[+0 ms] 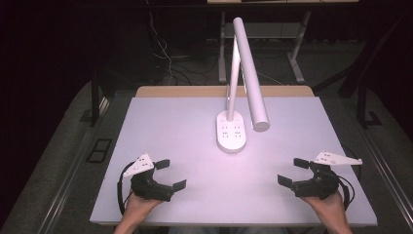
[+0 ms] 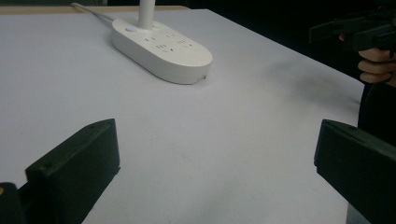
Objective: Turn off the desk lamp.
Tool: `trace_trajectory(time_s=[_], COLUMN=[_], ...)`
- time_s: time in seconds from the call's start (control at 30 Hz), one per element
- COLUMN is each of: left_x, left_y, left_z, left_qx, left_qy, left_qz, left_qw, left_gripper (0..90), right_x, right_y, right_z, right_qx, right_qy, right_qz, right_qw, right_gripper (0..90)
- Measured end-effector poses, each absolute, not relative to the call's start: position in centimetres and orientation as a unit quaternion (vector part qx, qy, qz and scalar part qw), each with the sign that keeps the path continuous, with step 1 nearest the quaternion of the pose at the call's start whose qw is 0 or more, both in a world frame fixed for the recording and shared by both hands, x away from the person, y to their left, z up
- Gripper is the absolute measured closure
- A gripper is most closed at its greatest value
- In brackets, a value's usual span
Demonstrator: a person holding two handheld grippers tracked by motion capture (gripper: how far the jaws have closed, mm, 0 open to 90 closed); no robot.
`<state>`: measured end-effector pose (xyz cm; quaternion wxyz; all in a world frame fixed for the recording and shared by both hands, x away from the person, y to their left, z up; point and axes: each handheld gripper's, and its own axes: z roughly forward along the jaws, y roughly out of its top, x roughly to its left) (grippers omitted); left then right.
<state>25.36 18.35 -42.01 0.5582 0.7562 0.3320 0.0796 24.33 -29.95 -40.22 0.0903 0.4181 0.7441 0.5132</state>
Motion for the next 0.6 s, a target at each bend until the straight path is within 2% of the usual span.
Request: trace_trajectory(time_s=[0.6], left_x=[25.47], left_y=[18.16], left_z=[-42.02], left_qx=[0.759], left_qy=[0.328], left_qz=[0.08], left_qw=[0.556], left_gripper=[0.0], right_x=[24.0], right_y=[-30.15], right_z=[-40.13], right_qx=[0.421], right_qy=[0.742], right_qz=[0.516], right_qw=[0.075], right_gripper=[0.8])
